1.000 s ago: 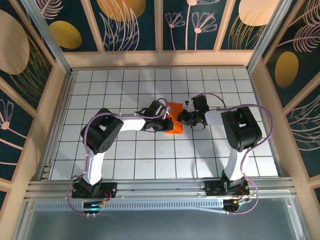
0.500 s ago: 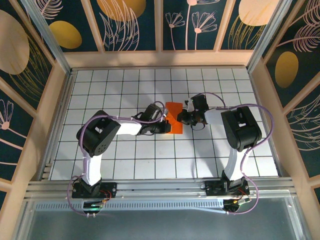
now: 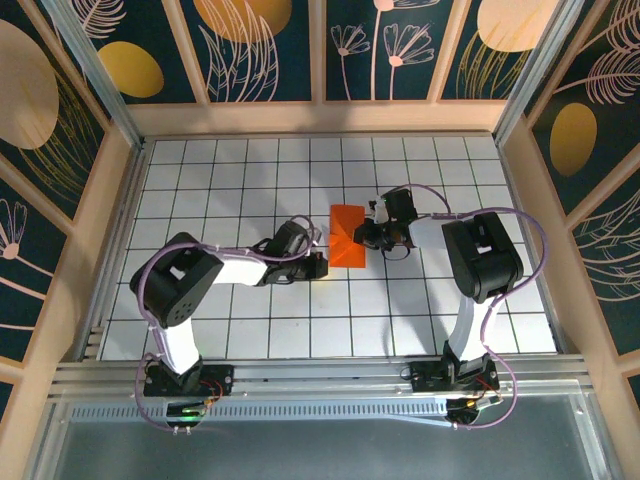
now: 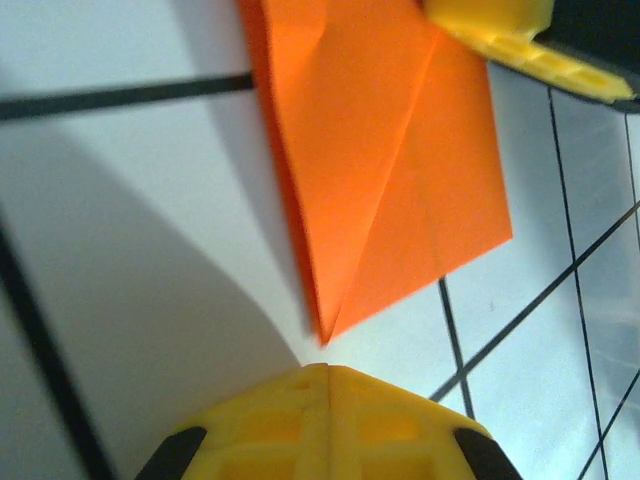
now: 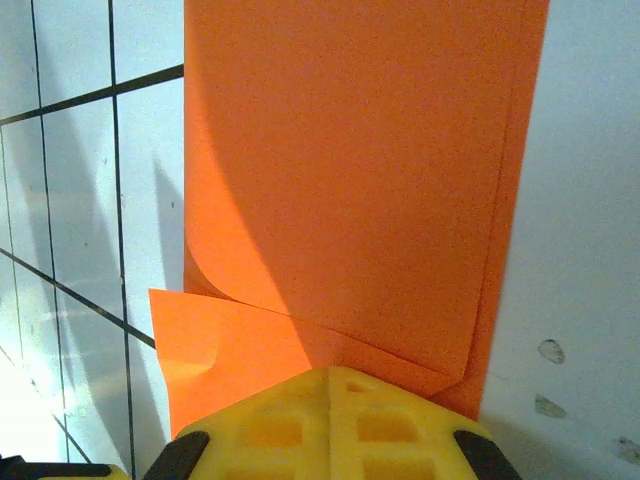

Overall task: Fold a paper plane with a square sheet of paper (fold left side to right side)
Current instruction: Fold the triangle a second time at the center of the table, then turn over the paper at the center of the table.

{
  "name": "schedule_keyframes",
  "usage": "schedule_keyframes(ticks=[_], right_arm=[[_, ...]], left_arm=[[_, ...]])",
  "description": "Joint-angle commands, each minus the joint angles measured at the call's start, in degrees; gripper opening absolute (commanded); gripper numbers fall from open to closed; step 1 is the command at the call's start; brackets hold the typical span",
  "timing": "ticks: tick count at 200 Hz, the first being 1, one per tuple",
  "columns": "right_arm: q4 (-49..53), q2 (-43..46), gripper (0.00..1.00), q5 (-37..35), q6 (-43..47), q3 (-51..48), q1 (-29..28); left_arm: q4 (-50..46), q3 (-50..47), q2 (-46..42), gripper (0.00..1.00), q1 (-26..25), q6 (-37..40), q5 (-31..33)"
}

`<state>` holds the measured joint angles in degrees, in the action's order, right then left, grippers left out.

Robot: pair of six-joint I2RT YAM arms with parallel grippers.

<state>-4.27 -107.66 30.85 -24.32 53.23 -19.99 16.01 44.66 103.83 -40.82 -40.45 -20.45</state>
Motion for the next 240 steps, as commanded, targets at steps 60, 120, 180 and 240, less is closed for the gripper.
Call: schedule_keyframes(ticks=[60,120,180,240], right_arm=[[-2.43,12.71,0.49,-1.46,-1.48,-6.12,0.33],[-1.93,21.83,0.81,-6.59,-0.65,-13.1,2.24],[-1.52,23.81,0.82,-6.53,-0.21,-16.31,2.85],[-2.8,22.35,0.8,-3.36,0.37,-14.94,3.05]], left_arm=[[0.84,1.18,-5.96,0.35,4.35,-2.71,-1.07],[-1.01,13.08,5.11,0.44,5.42,0.72,-1.74],[-2.74,21.4,13.22,0.34,5.74,2.45,-2.3],[-4.03,20.39,12.74,0.3,5.7,3.15,-0.38]])
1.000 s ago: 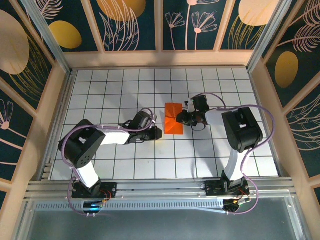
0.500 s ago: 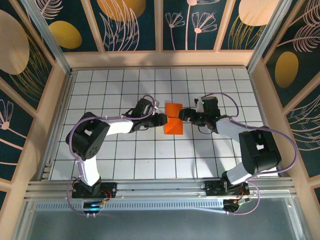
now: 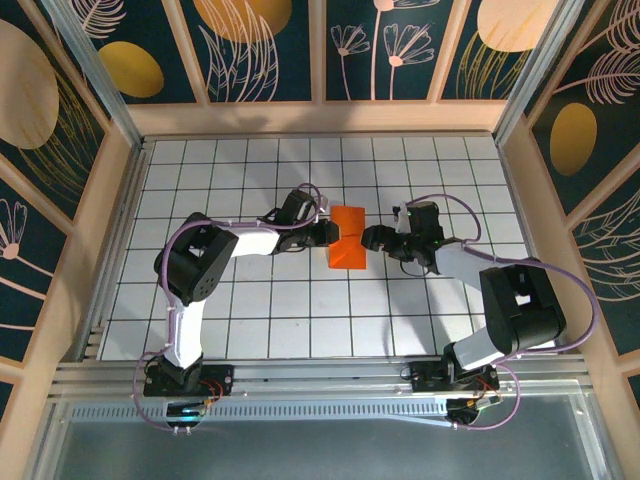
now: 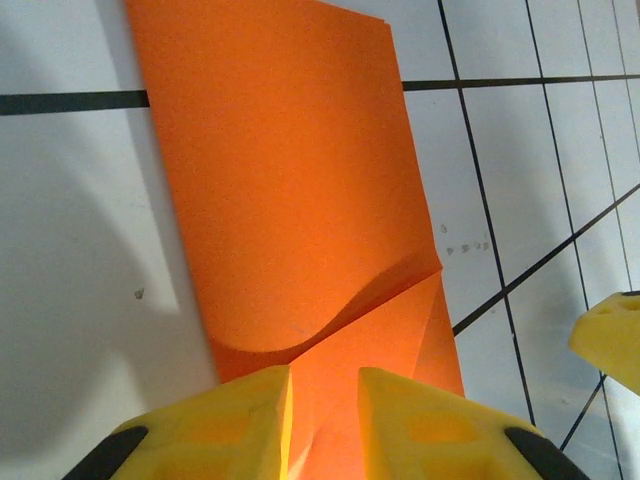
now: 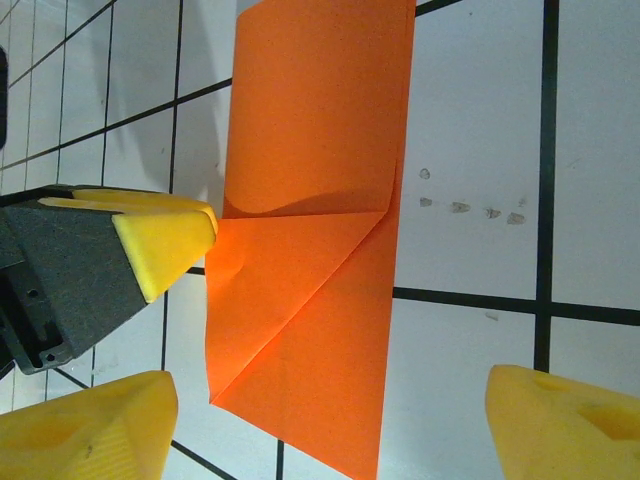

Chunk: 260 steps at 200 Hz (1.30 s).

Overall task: Fold a paper plane with a square sheet of paper (fold left side to right side)
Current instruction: Turn over the paper at the center of the table.

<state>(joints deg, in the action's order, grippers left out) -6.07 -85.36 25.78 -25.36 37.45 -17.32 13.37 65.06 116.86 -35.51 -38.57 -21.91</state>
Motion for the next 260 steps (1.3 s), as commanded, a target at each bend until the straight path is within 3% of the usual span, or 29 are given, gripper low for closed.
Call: schedule_keyframes(ticks=[1,78,104,146,208,260], right_arm=[[-1.03,-0.01,0.8,1.72,1.39,0.85,0.37],[-2.11,-1.73,0.79,2.78,1.01,0.78,0.18],[-2.19,-2.34,0.78,3.22,1.11,0.86,0.11],[-2.5,-2.92,0.78,3.48,0.94,1.13,0.02],[-5.33,-4.72,0.76,6.94,-1.04,1.04,-0.42],[-12.54,-7.63,0.75,9.99,-5.89,1.62,-1.94]], left_arm=[[-1.44,-0.01,-0.3,0.3,0.41,1.33,1.17],[-1.35,-1.82,-2.83,0.4,0.39,1.48,6.29],[-0.35,-2.31,-2.13,0.4,0.43,0.83,4.78],[2.66,-2.92,-0.78,0.29,0.28,0.31,-0.35],[8.19,-6.64,-4.82,0.02,0.29,-0.78,-1.29],[19.31,-16.31,-11.93,0.0,0.32,-6.19,-0.67]])
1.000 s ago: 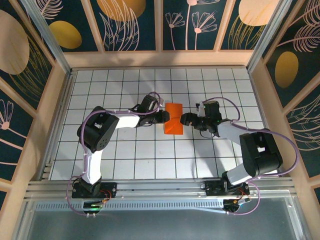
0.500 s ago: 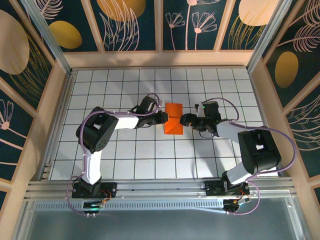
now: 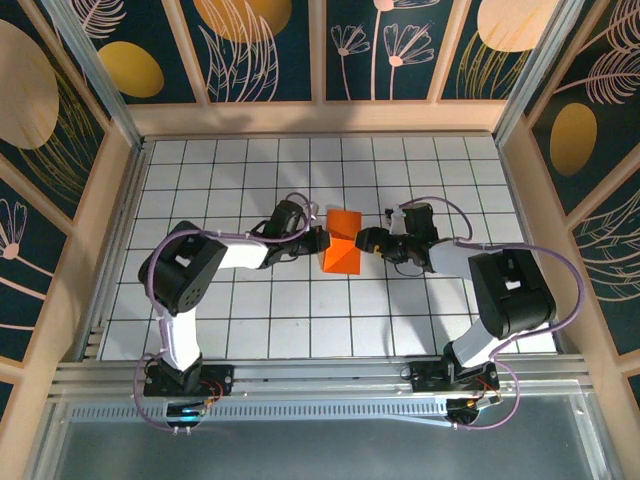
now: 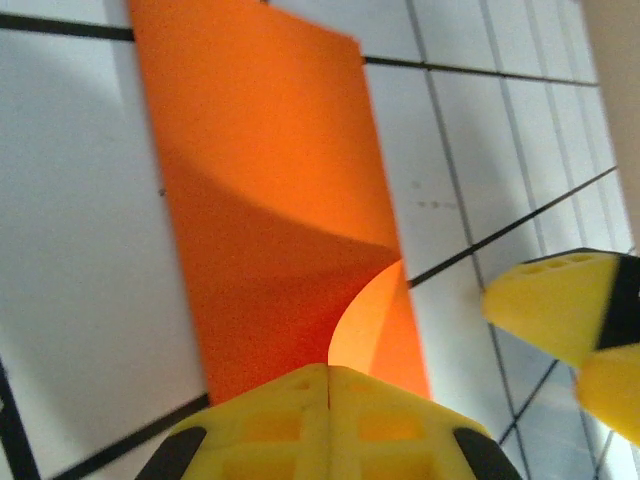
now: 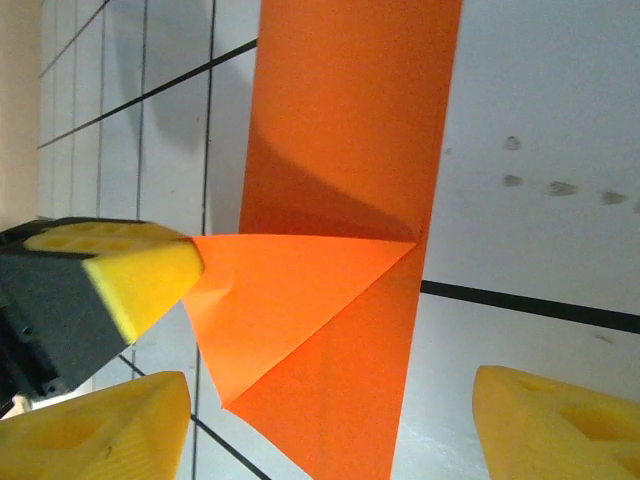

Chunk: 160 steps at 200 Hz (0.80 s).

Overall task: Fold a paper plane with a square sheet of paper (fold left side to right side)
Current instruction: Turn over the paper at the center of the table.

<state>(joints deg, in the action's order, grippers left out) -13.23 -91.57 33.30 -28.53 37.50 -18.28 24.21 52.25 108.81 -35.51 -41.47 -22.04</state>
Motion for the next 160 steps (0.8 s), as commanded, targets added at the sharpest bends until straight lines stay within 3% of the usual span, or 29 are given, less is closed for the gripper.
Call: schedule_keyframes(ticks=[1,114,160], right_arm=[[-5.51,-1.51,0.75,2.51,-2.74,1.64,-1.06],[-16.07,-10.87,0.75,3.76,-10.41,6.89,-4.83],[-18.97,-11.83,0.66,3.85,-11.96,6.81,-5.47]], left_arm=[[8.7,-3.66,-4.01,0.0,0.34,-3.41,-0.54],[13.8,-8.63,-6.67,0.0,0.35,-6.42,0.38],[14.07,-9.17,-4.0,0.0,0.3,-7.61,1.06]])
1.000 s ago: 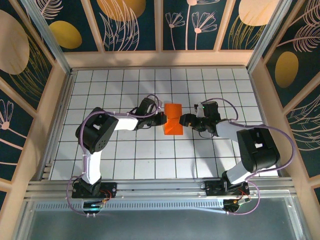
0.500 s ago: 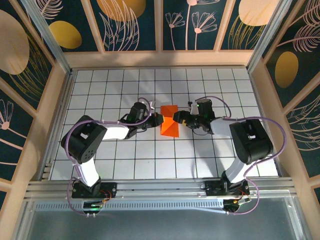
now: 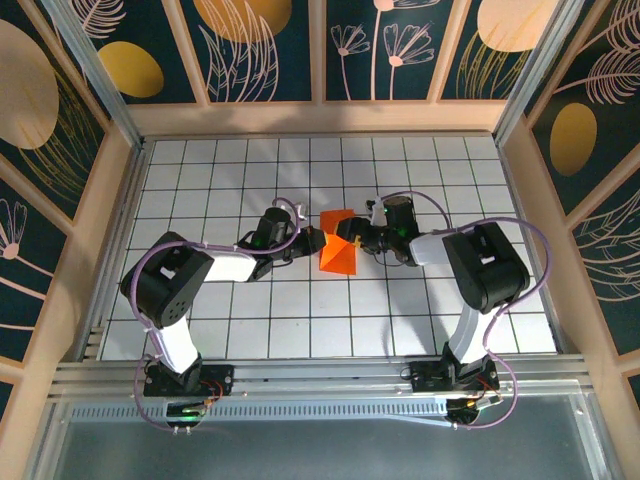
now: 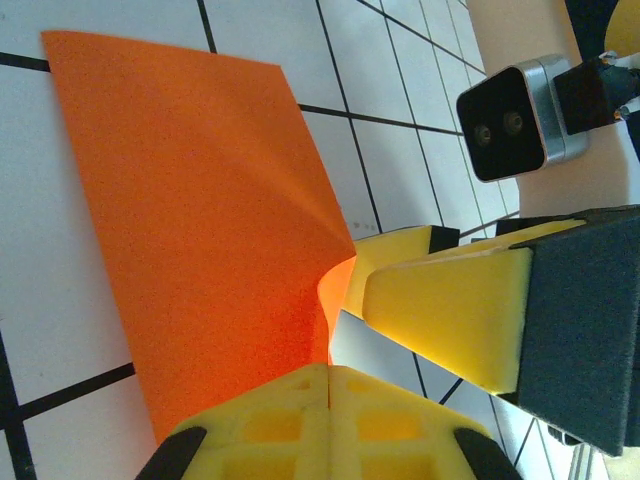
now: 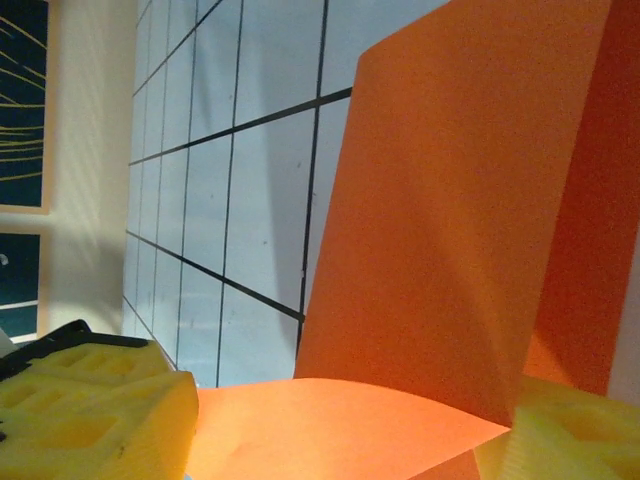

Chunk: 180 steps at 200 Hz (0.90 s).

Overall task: Fold a paper plane with a square sheet of paper (fold left side to right side)
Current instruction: Turn over the paper at the center of the table.

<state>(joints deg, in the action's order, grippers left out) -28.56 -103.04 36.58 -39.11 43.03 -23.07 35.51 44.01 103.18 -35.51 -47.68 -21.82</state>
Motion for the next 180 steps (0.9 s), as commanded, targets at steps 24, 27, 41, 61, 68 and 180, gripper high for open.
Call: schedule_keyframes(ticks=[24,27,41,61,68,180], right_arm=[[-4.0,-0.94,0.6,-0.43,-1.65,0.72,-0.76],[-4.04,-1.05,0.6,-0.45,-1.7,0.58,-0.82],[-4.53,-1.54,0.57,-1.02,-1.91,0.38,-0.79],[-4.34,-2.2,0.53,-2.32,-1.71,0.31,-1.12],[-3.91,-2.37,0.52,-2.84,-1.39,0.46,-1.2],[0.48,-2.54,0.05,-6.37,2.39,2.36,-2.07]], left_arm=[[3.57,-1.34,3.39,0.0,0.34,-2.67,0.93],[3.74,-1.37,3.57,0.0,0.34,-2.8,0.91],[3.98,-1.43,4.16,0.0,0.29,-3.16,1.04],[3.62,-1.29,4.64,0.0,0.3,-3.05,1.32],[3.39,-1.2,4.7,0.01,0.27,-2.97,1.5],[0.61,-2.5,0.78,0.24,0.42,-0.8,5.38]])
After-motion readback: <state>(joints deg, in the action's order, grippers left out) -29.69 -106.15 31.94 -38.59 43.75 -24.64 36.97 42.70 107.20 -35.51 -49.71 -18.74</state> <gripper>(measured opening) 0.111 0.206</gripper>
